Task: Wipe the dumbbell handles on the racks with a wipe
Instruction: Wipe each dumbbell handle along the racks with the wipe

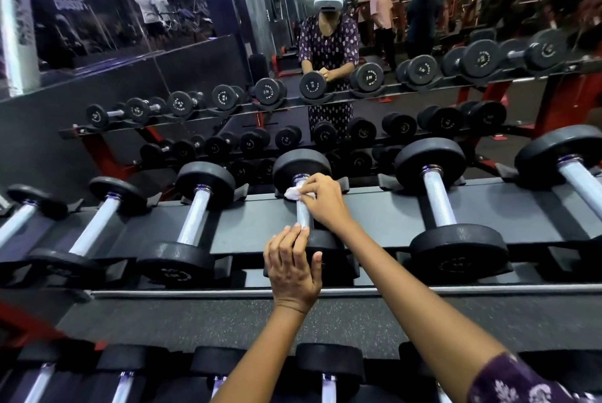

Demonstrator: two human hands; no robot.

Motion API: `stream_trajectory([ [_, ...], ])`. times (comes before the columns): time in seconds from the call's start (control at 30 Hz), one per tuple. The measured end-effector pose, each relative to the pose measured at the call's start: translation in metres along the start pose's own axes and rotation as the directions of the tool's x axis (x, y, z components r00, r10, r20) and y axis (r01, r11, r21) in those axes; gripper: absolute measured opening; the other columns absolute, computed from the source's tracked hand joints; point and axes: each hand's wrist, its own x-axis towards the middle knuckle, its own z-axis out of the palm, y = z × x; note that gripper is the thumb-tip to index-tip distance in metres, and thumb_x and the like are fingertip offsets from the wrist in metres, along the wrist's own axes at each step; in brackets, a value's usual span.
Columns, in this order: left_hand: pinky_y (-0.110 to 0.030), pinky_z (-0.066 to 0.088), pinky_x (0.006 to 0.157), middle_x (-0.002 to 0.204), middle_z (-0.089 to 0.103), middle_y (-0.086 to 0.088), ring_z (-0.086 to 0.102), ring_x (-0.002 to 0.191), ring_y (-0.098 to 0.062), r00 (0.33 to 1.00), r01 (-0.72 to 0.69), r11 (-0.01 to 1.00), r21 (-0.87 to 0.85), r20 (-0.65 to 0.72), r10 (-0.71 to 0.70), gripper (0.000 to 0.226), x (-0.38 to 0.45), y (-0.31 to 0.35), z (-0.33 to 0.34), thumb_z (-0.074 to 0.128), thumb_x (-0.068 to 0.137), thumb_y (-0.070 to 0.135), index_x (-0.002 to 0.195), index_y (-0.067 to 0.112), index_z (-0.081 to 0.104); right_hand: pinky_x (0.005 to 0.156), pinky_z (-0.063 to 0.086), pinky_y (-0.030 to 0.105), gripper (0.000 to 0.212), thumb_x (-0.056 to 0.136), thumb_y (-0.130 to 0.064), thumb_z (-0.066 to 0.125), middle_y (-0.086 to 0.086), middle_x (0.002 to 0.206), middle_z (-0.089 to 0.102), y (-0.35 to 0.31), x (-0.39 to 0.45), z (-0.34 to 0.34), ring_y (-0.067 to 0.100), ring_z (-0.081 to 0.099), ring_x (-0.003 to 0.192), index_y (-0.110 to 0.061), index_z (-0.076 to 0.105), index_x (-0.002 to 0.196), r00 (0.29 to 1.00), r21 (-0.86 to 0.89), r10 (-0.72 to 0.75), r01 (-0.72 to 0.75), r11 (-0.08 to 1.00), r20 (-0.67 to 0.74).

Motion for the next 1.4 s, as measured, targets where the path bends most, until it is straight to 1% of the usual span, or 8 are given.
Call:
stream_trajectory([
  [0.47,-0.044,0.037,0.096,0.123,0.046,-0.008,0.048,0.110,-0.027,1.000,-0.017,1.000,0.022,-0.001,0.017,0.042,0.001,0.000,0.001,0.024,0.103,0.038,0.121,0.008,0.047,0.061,0.033,0.012,0.016,0.076,0.006,0.062,0.023,0.084,0.067,0.002,0.009,-0.020,0.032,0.061,0.084,0.001,0.075,0.083,0.999,0.033,0.017,-0.019,0.999,0.040],
  [0.67,-0.042,0.038,0.097,0.123,0.047,-0.008,0.048,0.111,-0.028,1.000,0.000,1.000,0.014,-0.017,0.000,0.042,-0.001,-0.002,0.001,0.025,0.103,0.037,0.122,0.007,0.047,0.061,0.035,0.006,0.020,0.079,-0.015,0.070,-0.004,0.082,0.062,0.007,-0.013,-0.009,0.005,0.053,0.073,0.003,0.067,0.086,0.996,0.166,0.076,-0.084,0.982,0.055],
  [0.77,-0.044,0.038,0.095,0.123,0.047,-0.008,0.048,0.111,-0.028,1.000,-0.011,1.000,0.028,0.003,0.011,0.042,0.001,0.000,0.001,0.025,0.103,0.038,0.122,0.007,0.047,0.063,0.034,0.008,0.020,0.079,-0.018,0.072,0.006,0.085,0.065,0.006,-0.010,-0.011,0.003,0.052,0.068,-0.001,0.068,0.069,0.992,0.231,0.127,-0.121,0.965,-0.013],
  [0.9,-0.043,0.036,0.098,0.124,0.047,-0.008,0.048,0.111,-0.028,1.000,-0.004,1.000,0.026,0.010,0.003,0.042,-0.002,0.001,0.000,0.024,0.103,0.038,0.122,0.007,0.047,0.069,0.032,0.004,0.008,0.068,-0.001,0.073,0.005,0.090,0.058,-0.001,-0.005,-0.008,0.010,0.049,0.083,0.003,0.069,0.074,0.988,0.223,0.110,-0.083,0.971,-0.112],
  [1.0,-0.044,0.037,0.098,0.123,0.046,-0.008,0.048,0.111,-0.028,1.000,0.014,1.000,0.019,0.010,-0.015,0.042,-0.001,0.000,0.000,0.024,0.103,0.038,0.121,0.008,0.047,0.073,0.043,0.017,0.017,0.066,-0.006,0.077,0.009,0.087,0.065,0.004,-0.011,-0.005,0.016,0.057,0.082,0.000,0.067,0.080,0.980,0.281,0.131,-0.085,0.956,-0.152],
  [1.1,-0.045,0.038,0.096,0.124,0.047,-0.008,0.048,0.111,-0.028,1.000,0.008,1.000,0.017,0.011,-0.009,0.042,-0.001,0.000,0.000,0.024,0.103,0.038,0.122,0.008,0.047,0.077,0.050,0.028,0.021,0.071,-0.016,0.075,0.016,0.088,0.071,0.011,-0.013,-0.006,0.025,0.064,0.086,0.002,0.070,0.079,0.988,0.223,0.119,-0.094,0.970,-0.102],
  [1.23,-0.045,0.037,0.097,0.125,0.047,-0.008,0.048,0.112,-0.028,1.000,0.014,1.000,0.028,0.014,-0.014,0.042,-0.001,-0.002,0.002,0.024,0.103,0.038,0.122,0.008,0.047,0.073,0.032,-0.002,0.020,0.078,-0.014,0.072,0.012,0.103,0.068,0.011,0.000,-0.009,0.021,0.061,0.099,0.001,0.073,0.090,0.999,0.158,0.046,-0.041,0.987,-0.025],
  [1.4,-0.045,0.038,0.096,0.124,0.048,-0.008,0.049,0.111,-0.028,1.000,0.010,1.000,0.014,-0.003,-0.010,0.043,-0.003,-0.001,0.002,0.024,0.103,0.038,0.122,0.007,0.047,0.070,0.032,0.011,0.030,0.077,-0.022,0.074,0.010,0.101,0.060,0.020,-0.010,-0.006,0.018,0.056,0.092,0.003,0.069,0.094,0.998,0.104,0.043,-0.048,0.993,0.056],
])
